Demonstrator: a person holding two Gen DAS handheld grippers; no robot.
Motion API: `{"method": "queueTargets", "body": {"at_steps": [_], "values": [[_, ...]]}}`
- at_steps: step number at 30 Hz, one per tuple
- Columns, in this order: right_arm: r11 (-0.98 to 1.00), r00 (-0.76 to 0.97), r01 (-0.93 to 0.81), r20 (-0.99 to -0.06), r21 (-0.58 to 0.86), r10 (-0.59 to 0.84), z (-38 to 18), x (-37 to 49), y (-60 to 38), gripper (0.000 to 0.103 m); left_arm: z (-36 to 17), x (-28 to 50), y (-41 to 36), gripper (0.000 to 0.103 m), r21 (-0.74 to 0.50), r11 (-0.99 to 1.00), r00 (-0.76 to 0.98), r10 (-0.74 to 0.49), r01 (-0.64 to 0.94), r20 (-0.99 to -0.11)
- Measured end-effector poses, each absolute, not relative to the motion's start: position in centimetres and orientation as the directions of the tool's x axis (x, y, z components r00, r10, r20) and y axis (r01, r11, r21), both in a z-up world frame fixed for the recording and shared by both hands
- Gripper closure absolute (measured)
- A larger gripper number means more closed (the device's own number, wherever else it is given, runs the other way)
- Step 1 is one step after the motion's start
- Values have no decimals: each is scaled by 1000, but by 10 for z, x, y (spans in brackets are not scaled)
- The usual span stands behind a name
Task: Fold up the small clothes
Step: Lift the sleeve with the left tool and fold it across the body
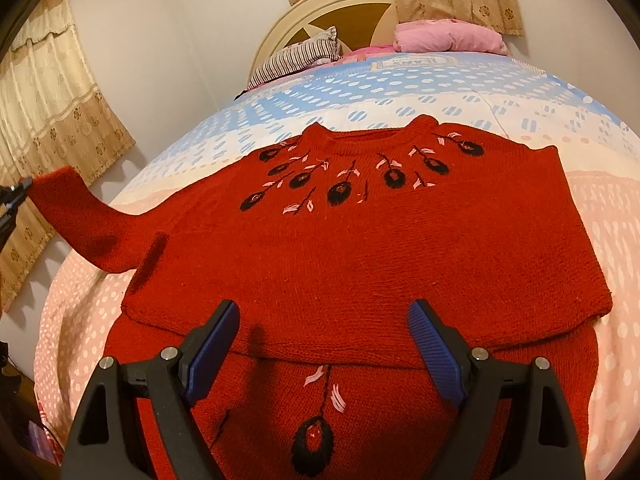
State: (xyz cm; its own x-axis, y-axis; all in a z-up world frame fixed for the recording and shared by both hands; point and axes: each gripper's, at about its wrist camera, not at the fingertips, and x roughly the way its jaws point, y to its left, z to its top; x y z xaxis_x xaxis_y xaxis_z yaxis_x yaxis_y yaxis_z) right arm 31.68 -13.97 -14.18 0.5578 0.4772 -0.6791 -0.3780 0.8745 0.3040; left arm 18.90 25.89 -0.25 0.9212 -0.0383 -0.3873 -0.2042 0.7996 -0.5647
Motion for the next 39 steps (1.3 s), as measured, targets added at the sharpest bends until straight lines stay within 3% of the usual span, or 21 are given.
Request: {"method": "queueTargets", "body": {"at_steps": [14,21,33,39], "values": [[849,558,-365,-641,381,527,-142,317,-152,16,51,218,184,96,-526,849,938,-144,-46,-315],[829,566,-308,-611,467,554,-130,306,-178,16,57,237,144,96,-518,855,922,-216,21,-320],[863,648,-339,-573,374,502,-120,256,-204,16,67,266,51,96,-502,853,885,-335,140,-322],[843,645,-331,-550,423,530,-128,252,-214,16,51,281,1,96,-480,858,852,-381,182,-359]]}}
